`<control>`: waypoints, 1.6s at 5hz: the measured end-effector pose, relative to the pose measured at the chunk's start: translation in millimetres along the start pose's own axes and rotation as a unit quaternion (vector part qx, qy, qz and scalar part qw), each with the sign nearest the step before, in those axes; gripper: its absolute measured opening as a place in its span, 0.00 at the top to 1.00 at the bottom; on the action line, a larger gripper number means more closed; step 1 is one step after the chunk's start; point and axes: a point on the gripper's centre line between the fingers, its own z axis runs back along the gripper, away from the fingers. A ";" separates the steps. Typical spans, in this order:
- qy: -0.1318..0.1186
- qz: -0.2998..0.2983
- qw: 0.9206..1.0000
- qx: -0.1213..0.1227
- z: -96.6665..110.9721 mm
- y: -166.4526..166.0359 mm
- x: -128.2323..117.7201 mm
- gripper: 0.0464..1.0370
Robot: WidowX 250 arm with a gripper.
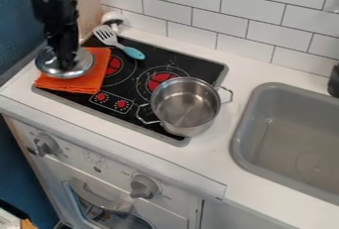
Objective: Remove the lid from the metal container and place it on the orange towel
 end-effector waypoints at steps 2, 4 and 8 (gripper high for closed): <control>-0.001 0.009 1.000 0.012 -16.5 -1.8 -0.5 0.77; 0.010 0.034 0.999 0.013 -23.7 -4.2 -5.5 0.41; 0.027 0.043 0.999 0.012 -0.6 -1.0 -7.9 0.04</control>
